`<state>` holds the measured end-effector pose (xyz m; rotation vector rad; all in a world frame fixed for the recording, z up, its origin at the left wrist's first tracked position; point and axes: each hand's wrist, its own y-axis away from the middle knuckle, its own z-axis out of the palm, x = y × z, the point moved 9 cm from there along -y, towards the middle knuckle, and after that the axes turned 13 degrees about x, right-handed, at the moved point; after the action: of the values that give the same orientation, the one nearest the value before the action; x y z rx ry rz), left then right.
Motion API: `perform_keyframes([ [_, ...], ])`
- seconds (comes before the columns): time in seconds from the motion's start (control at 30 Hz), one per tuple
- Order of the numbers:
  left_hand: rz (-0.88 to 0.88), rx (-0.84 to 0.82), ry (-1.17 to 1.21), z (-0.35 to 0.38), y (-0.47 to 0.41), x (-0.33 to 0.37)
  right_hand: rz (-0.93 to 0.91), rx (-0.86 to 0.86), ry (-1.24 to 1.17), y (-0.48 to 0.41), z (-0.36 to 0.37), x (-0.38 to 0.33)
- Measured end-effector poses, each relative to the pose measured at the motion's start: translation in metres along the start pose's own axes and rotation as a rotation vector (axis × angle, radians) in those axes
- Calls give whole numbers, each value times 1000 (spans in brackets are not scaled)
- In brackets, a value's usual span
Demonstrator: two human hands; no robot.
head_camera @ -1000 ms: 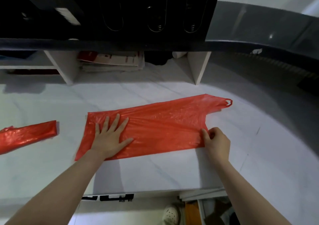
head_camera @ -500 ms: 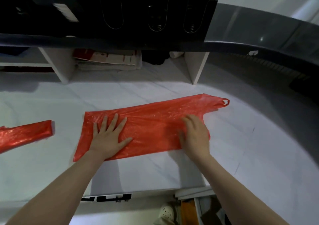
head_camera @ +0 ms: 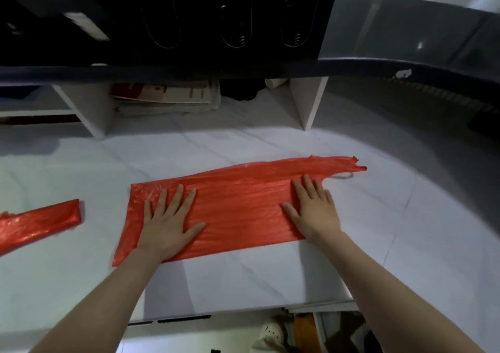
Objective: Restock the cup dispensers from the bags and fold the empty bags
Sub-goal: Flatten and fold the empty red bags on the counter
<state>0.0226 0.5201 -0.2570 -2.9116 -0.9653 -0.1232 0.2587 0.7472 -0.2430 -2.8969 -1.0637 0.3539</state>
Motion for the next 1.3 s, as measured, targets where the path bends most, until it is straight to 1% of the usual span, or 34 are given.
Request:
perform_keyframes([
  [0.07,4,-2,-7,0,0,0,133,52,21,-6,-11,23],
  [0.1,5,2,-2,0,0,0,152,125,28,-9,-21,28],
  [0.13,3,3,5,-1,0,1,121,223,21,-14,-33,24],
  [0.17,-1,2,9,-1,0,1,50,311,8,-17,-41,15],
  [0.2,-3,2,7,0,0,1,-39,356,-8,-22,-45,1],
  [0.23,-1,0,0,-1,0,1,-127,337,-15,-27,-42,-14],
  [0.3,3,-8,-10,-1,1,1,-239,199,12,-37,-23,-35],
  [0.37,-2,-17,-3,-1,1,0,-212,62,26,-48,-3,-35],
  [0.43,-4,-23,-12,-1,0,-1,-113,-43,6,-58,12,-21],
  [0.53,-13,-36,26,0,-1,0,-88,-74,11,-66,21,-12],
  [0.6,-37,-24,154,-4,-3,-3,-97,-68,21,-67,22,-12],
  [0.67,-105,35,249,-13,-5,-23,-106,-57,22,-67,22,-11],
  [0.73,-138,38,119,-17,-1,-54,-113,-69,26,-66,23,-9],
  [0.8,-114,-3,3,-14,6,-74,-104,-103,37,-64,22,-9],
  [0.87,-75,-7,10,-15,8,-78,-106,-77,74,-63,12,-15],
  [0.9,-61,3,25,-16,7,-77,-126,0,107,-61,1,-23],
  [1.0,-38,62,59,-25,4,-74,-238,345,173,-37,-39,-65],
  [1.03,-29,92,96,-30,4,-75,-265,423,167,-25,-48,-81],
  [1.07,-19,130,152,-36,3,-77,-271,461,152,-13,-52,-96],
  [1.13,-4,198,284,-50,2,-87,-211,457,124,11,-51,-122],
  [1.2,46,199,364,-56,4,-96,-119,425,102,32,-44,-142],
  [1.3,147,152,340,-51,11,-104,20,284,111,61,-22,-167],
])
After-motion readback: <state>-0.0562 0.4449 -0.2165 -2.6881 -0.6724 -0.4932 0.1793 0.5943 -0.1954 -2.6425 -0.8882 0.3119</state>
